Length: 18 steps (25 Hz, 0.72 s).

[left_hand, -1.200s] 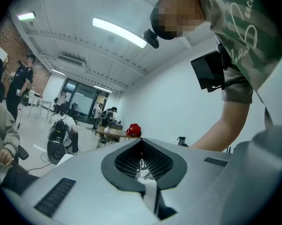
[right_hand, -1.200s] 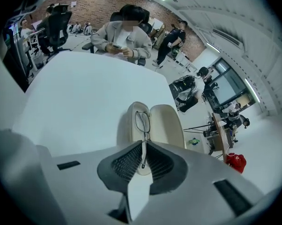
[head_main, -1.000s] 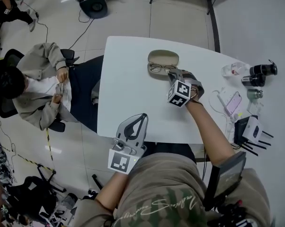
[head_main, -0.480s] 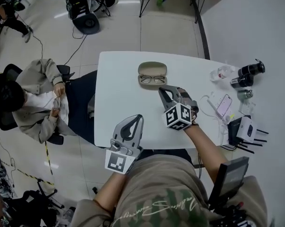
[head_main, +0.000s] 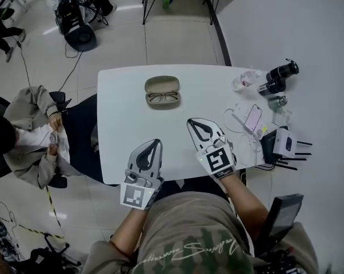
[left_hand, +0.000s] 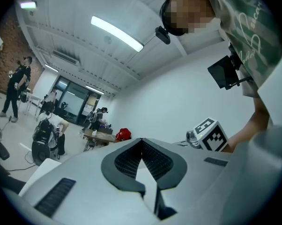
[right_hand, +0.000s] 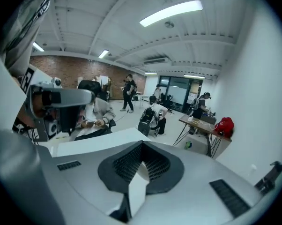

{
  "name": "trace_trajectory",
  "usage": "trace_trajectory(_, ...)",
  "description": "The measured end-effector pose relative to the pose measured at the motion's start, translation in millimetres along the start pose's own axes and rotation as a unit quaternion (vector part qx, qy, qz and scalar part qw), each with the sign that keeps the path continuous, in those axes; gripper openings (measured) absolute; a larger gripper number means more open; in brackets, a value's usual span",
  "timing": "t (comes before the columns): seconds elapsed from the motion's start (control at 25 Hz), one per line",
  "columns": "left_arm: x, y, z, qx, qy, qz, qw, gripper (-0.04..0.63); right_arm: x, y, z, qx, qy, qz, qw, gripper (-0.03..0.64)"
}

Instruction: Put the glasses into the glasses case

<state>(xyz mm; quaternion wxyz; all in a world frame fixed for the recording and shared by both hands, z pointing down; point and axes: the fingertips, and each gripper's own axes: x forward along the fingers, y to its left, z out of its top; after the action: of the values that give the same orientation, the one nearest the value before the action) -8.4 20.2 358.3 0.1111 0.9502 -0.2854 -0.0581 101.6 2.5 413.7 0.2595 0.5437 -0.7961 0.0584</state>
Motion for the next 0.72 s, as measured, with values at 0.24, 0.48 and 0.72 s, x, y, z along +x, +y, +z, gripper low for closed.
trace_trajectory(0.24,-3,-26,8,0.021,0.000,-0.013,0.9997,0.006,-59,2,32,0.066,-0.093,-0.024,0.993,0.012)
trace_trajectory(0.48,-17,-54,26,0.006,0.010,0.023,0.9997,0.006,-103,33,33,0.076,-0.136,-0.006,0.988,0.012)
trace_trajectory(0.72,-25,-109,32,0.034,0.006,0.015,0.9993,0.006,-163,29,16,0.140,-0.181,-0.010,0.973,0.012)
